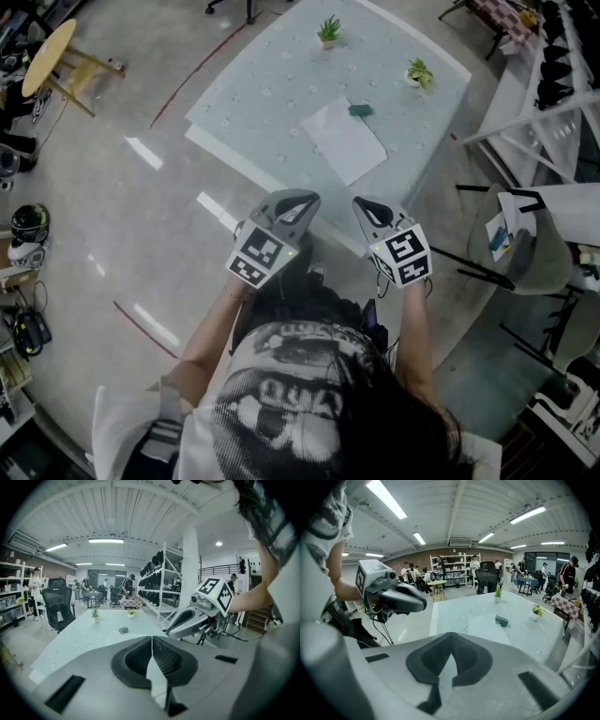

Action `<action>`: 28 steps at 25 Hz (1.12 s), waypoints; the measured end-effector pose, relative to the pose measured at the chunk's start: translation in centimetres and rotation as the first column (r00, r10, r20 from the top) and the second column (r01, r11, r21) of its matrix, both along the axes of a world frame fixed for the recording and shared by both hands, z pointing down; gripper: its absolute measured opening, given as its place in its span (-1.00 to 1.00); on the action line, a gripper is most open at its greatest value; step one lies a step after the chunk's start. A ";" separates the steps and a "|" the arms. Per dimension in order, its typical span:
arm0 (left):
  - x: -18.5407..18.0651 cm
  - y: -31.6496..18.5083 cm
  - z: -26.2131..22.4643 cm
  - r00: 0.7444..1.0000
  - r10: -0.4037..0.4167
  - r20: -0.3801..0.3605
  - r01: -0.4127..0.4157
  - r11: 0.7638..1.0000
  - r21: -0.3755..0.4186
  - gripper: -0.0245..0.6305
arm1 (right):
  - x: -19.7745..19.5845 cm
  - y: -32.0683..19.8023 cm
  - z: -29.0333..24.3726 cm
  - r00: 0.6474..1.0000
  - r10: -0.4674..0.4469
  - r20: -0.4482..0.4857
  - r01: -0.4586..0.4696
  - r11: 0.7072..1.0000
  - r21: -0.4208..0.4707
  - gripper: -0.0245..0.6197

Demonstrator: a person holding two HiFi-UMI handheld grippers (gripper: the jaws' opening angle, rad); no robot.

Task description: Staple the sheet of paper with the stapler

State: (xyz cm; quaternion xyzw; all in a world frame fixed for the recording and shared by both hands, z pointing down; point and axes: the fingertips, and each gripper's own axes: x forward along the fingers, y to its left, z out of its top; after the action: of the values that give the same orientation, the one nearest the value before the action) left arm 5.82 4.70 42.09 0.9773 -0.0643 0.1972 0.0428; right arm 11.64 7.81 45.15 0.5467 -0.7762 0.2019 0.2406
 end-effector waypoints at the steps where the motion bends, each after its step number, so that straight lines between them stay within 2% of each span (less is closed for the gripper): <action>1: -0.4 0.9 -0.2 1.000 -0.013 0.000 0.013 1.000 0.002 -0.91 | -0.5 0.8 -0.2 1.000 0.001 0.006 -0.001 1.000 0.011 -0.92; 9: -3.4 7.6 -1.3 0.997 -0.073 0.007 0.072 0.997 0.024 -0.91 | -3.9 7.2 -1.5 0.995 -0.001 0.103 -0.008 0.996 0.087 -0.92; 14: -5.0 10.8 -1.9 0.996 -0.093 0.009 0.092 0.995 0.047 -0.91 | -5.7 10.4 -2.0 0.994 -0.021 0.106 0.008 0.993 0.117 -0.92; 21: -5.6 15.0 -1.7 0.997 -0.073 0.005 0.072 0.996 0.061 -0.91 | -6.8 13.8 -2.4 0.991 -0.019 0.129 -0.002 0.987 0.162 -0.92; 28: -6.4 17.0 -1.9 0.998 -0.058 -0.004 0.059 0.996 0.068 -0.91 | -8.0 15.6 -2.8 0.992 -0.008 0.127 -0.016 0.982 0.189 -0.92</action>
State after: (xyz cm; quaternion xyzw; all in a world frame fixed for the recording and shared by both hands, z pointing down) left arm -0.62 21.67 40.21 0.9761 -0.0995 0.1925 0.0151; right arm 3.66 23.40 42.40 0.5547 -0.8046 0.1620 0.1370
